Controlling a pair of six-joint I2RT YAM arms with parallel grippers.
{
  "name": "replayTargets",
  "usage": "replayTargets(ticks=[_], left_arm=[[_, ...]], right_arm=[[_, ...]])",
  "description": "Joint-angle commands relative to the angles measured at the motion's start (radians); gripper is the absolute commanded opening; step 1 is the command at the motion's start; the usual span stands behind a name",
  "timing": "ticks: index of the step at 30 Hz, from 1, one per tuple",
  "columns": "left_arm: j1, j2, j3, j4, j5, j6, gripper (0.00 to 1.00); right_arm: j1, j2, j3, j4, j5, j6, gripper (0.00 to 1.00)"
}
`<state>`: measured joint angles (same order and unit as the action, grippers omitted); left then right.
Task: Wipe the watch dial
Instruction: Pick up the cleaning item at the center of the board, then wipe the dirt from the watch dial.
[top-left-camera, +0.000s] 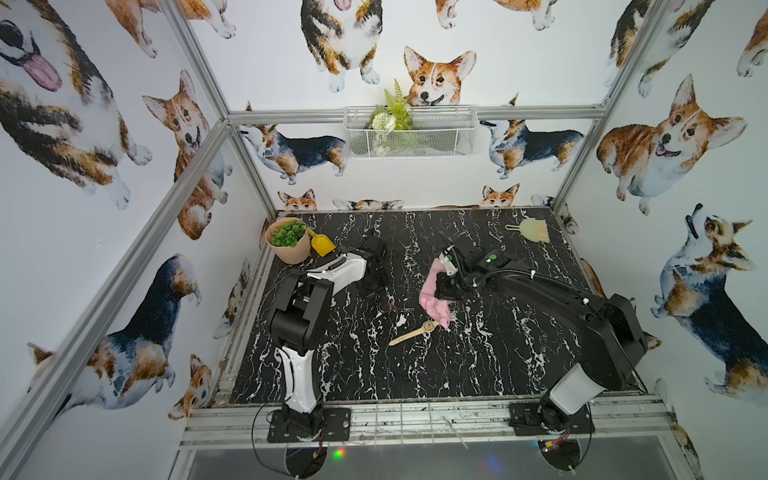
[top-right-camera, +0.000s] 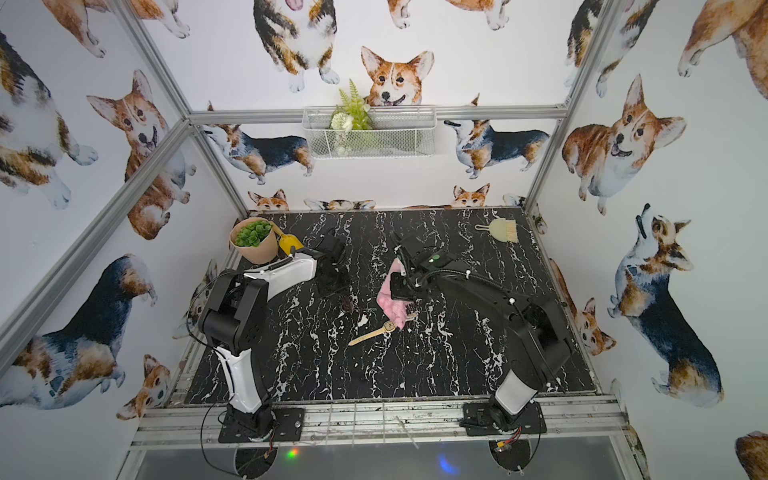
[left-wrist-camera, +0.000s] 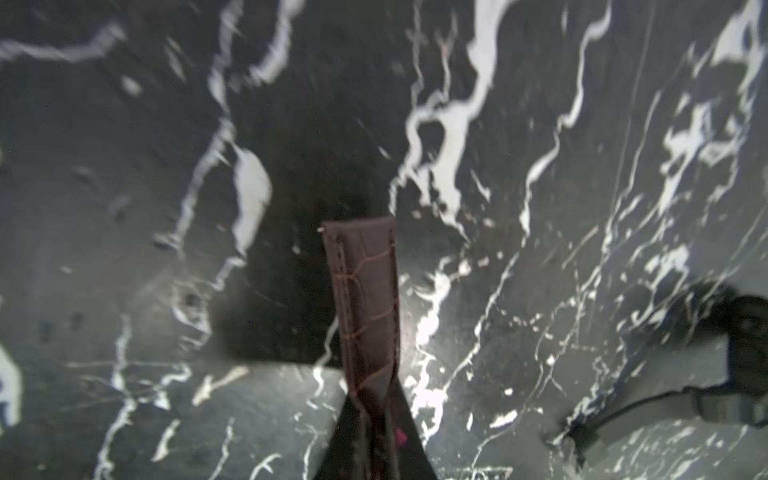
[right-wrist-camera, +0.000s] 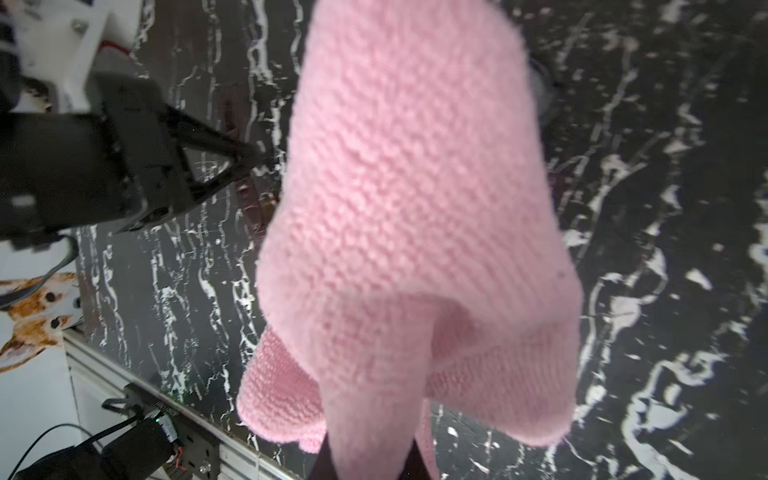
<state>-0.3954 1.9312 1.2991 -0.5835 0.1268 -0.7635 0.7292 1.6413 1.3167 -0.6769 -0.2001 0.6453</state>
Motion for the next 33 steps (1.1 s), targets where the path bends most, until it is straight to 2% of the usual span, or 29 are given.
replayTargets(ticks=[1, 7, 13, 20, 25, 33], left_arm=[[0.01, -0.02, 0.041, -0.002, 0.046, -0.006, 0.0], [-0.013, -0.129, 0.025, -0.063, 0.102, -0.024, 0.0], [-0.016, -0.299, -0.123, -0.074, 0.156, -0.102, 0.0], [-0.042, -0.354, -0.252, -0.004, 0.202, -0.149, 0.0], [-0.059, -0.339, -0.295, 0.037, 0.201, -0.14, 0.0], [-0.056, -0.208, -0.295, 0.146, 0.238, -0.128, 0.0]], right_arm=[[0.019, 0.013, 0.036, -0.01, -0.024, -0.005, 0.08], [0.019, -0.008, 0.047, 0.012, 0.001, 0.007, 0.08], [0.019, -0.009, 0.063, 0.037, -0.007, 0.006, 0.08], [0.019, -0.009, 0.059, 0.044, -0.024, 0.013, 0.08], [0.019, -0.018, 0.046, 0.042, -0.016, 0.01, 0.08], [0.019, -0.003, 0.039, 0.018, -0.03, -0.001, 0.09]])
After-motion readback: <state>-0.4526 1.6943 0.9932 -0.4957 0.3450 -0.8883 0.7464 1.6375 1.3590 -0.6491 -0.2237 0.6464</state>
